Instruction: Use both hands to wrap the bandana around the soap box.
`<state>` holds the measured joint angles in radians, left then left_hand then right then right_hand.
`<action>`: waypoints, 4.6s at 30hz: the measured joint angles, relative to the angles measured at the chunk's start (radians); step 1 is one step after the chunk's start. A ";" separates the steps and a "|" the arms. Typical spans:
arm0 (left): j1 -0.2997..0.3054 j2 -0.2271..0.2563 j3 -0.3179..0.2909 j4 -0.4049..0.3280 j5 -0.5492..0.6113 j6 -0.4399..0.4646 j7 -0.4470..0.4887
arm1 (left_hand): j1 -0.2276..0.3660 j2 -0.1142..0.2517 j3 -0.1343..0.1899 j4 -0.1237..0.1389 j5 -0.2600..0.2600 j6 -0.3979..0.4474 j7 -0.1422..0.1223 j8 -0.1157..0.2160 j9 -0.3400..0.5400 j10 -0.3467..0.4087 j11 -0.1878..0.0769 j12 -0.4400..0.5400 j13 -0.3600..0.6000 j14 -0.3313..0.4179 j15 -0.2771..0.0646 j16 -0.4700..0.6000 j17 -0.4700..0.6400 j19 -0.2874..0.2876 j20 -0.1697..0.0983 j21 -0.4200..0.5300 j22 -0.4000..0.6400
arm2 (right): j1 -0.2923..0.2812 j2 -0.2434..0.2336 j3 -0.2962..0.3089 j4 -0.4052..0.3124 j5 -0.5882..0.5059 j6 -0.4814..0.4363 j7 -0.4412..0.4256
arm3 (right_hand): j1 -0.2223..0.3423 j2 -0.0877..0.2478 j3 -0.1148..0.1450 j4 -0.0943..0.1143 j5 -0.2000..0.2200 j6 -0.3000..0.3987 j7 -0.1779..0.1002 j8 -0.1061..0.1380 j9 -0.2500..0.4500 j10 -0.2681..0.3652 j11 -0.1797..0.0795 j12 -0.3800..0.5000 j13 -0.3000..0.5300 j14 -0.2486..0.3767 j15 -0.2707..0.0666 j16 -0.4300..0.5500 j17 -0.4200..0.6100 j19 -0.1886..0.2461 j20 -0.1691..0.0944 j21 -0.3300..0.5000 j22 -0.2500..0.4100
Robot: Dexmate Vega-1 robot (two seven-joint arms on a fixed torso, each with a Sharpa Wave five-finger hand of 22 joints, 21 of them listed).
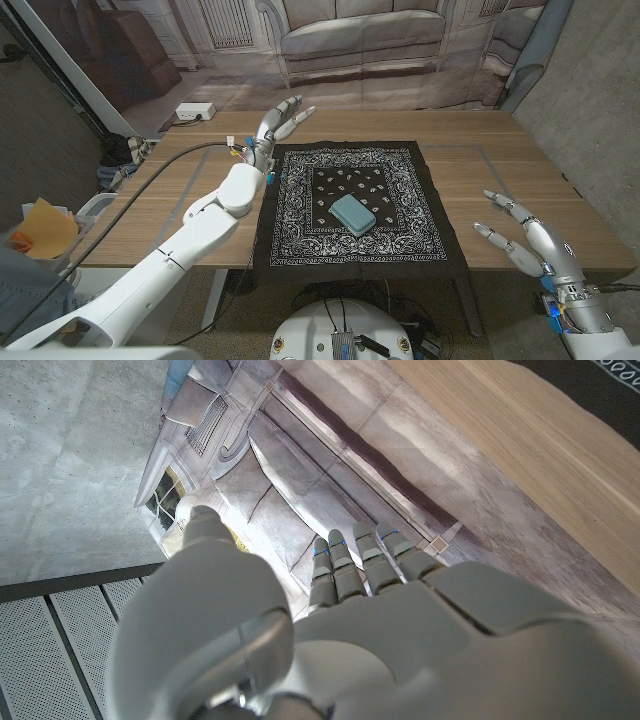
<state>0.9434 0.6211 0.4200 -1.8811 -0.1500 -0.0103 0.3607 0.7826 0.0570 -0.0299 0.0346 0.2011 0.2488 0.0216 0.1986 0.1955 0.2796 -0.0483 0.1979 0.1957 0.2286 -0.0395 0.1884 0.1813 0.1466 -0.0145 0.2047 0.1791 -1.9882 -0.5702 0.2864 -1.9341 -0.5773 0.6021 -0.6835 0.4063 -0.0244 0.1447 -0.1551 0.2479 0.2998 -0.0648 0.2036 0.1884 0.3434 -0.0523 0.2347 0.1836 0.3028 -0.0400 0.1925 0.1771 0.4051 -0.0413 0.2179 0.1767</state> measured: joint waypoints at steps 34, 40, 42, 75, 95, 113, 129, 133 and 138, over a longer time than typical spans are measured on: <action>-0.057 0.021 -0.010 -0.028 0.035 -0.014 -0.013 | -0.012 0.012 -0.006 0.006 0.000 0.002 0.002 0.000 -0.005 0.000 0.000 0.000 0.000 0.000 0.000 0.000 0.000 0.001 -0.002 0.000 0.000 | -0.084 -0.281 -0.293 -0.030 -0.285 -0.584 -0.377 | 0.290 -0.055 0.040 -0.022 0.159 -0.106 -0.069 -0.012 0.005 -0.154 -0.025 -0.043 0.006 -0.159 0.001 -0.023 0.002 -0.128 0.001 -0.034 0.003; -0.054 0.021 -0.014 -0.028 0.035 -0.024 -0.010 | -0.012 0.012 -0.001 0.010 0.000 0.002 0.002 0.000 -0.005 0.000 0.000 0.000 0.000 0.000 0.000 0.000 0.000 0.001 -0.001 0.000 0.000 | -0.066 -0.328 -0.360 -0.034 -0.270 -0.668 -0.391 | 0.346 -0.040 0.058 -0.022 0.170 -0.120 -0.066 -0.012 0.005 -0.181 -0.016 -0.043 0.006 -0.179 0.002 -0.023 0.002 -0.140 0.000 -0.034 0.003; -0.054 0.021 -0.015 -0.027 0.035 -0.027 -0.010 | -0.012 0.012 -0.001 0.010 0.000 0.002 0.002 0.000 -0.005 0.000 0.000 0.000 0.000 0.000 0.000 0.000 0.000 0.001 -0.001 0.000 0.000 | -0.056 -0.343 -0.383 -0.034 -0.260 -0.702 -0.395 | 0.360 -0.035 0.065 -0.023 0.171 -0.128 -0.069 -0.012 0.009 -0.188 -0.012 -0.043 0.006 -0.187 0.004 -0.023 0.002 -0.149 0.001 -0.034 0.003; -0.072 0.019 -0.019 -0.002 0.027 -0.050 -0.033 | -0.025 0.025 -0.010 0.018 0.000 0.001 0.002 0.000 -0.005 0.006 0.006 0.000 0.000 0.004 0.004 0.000 0.000 0.001 -0.001 0.000 0.000 | 0.165 -0.473 -0.719 0.057 -0.141 -0.902 -0.429 | 0.493 -0.020 0.099 -0.017 0.186 -0.049 -0.121 0.025 0.009 -0.174 -0.056 -0.029 0.005 -0.190 0.004 -0.011 0.002 -0.150 0.000 -0.024 0.003; -0.063 0.024 -0.020 -0.012 0.026 -0.050 -0.034 | -0.038 0.038 -0.011 0.028 0.000 0.019 -0.006 0.006 -0.005 0.011 0.000 0.000 0.000 0.009 -0.002 0.000 0.000 0.007 -0.007 0.000 0.000 | 0.224 -0.363 -0.720 0.183 -0.172 -0.844 -0.433 | 0.539 -0.001 0.105 0.004 0.185 0.112 -0.152 0.070 0.007 -0.072 -0.093 0.008 0.002 -0.118 0.002 0.001 0.002 -0.105 -0.002 -0.005 0.008; -0.025 0.034 -0.040 -0.029 0.022 -0.052 -0.012 | -0.033 0.027 -0.015 0.032 0.000 0.019 -0.006 0.006 -0.005 0.016 -0.005 0.000 0.000 0.009 -0.002 0.000 0.000 0.007 -0.007 0.000 0.000 | 0.218 -0.226 -0.593 0.233 -0.249 -0.735 -0.436 | 0.509 0.085 0.054 0.055 0.080 0.534 -0.160 0.161 0.009 0.185 -0.151 0.062 0.002 0.074 -0.002 0.008 0.002 0.016 -0.005 0.026 0.012; -0.013 0.033 -0.046 -0.018 0.006 -0.055 -0.008 | -0.042 0.037 -0.015 0.032 0.000 0.021 -0.008 0.006 -0.005 0.016 -0.005 0.000 0.000 0.009 -0.002 0.000 0.000 0.007 -0.007 0.000 0.000 | 0.193 -0.246 -0.541 0.141 -0.239 -0.751 -0.410 | 0.508 0.129 0.051 0.063 0.027 0.649 -0.162 0.186 0.014 0.245 -0.152 0.070 0.002 0.128 -0.007 0.008 0.006 0.043 -0.003 0.032 0.017; -0.013 0.032 -0.046 -0.012 0.004 -0.051 -0.009 | -0.042 0.037 -0.015 0.032 0.000 0.025 -0.011 0.006 -0.005 0.016 -0.005 0.000 0.000 0.009 -0.002 0.000 0.000 0.007 -0.007 0.000 0.000 | 0.190 -0.299 -0.554 0.085 -0.209 -0.794 -0.378 | 0.508 0.137 0.053 0.064 0.022 0.656 -0.158 0.186 0.014 0.245 -0.152 0.070 -0.002 0.129 -0.007 0.008 0.007 0.043 -0.003 0.032 0.017; -0.008 0.033 -0.039 -0.008 0.010 -0.034 -0.005 | -0.042 0.037 -0.015 0.032 0.000 0.025 -0.011 0.006 -0.005 0.022 -0.010 0.000 0.000 0.009 -0.002 0.000 0.000 0.007 -0.007 0.000 0.000 | 0.190 -0.365 -0.563 0.018 -0.164 -0.833 -0.336 | 0.508 0.137 0.053 0.064 0.018 0.660 -0.162 0.186 0.014 0.249 -0.155 0.070 -0.003 0.129 -0.007 0.008 0.007 0.043 -0.003 0.032 0.017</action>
<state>0.9358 0.6538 0.3809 -1.8895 -0.1399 -0.0446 0.3554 0.7408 0.0937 -0.0452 0.0664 0.2011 0.2735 0.0107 0.2047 0.1910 0.3012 -0.0588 0.1980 0.1958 0.2374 -0.0410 0.1884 0.1816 0.1533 -0.0214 0.2047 0.1791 -1.7986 -0.9349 -0.2764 -1.9160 -0.7418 -0.2308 -1.0195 0.9140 0.1126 0.1974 -0.0908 0.2661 0.9598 -0.2272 0.3894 0.2026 0.5919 -0.2076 0.3045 0.1809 0.4314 -0.0470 0.2002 0.1841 0.4479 -0.0447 0.2498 0.1935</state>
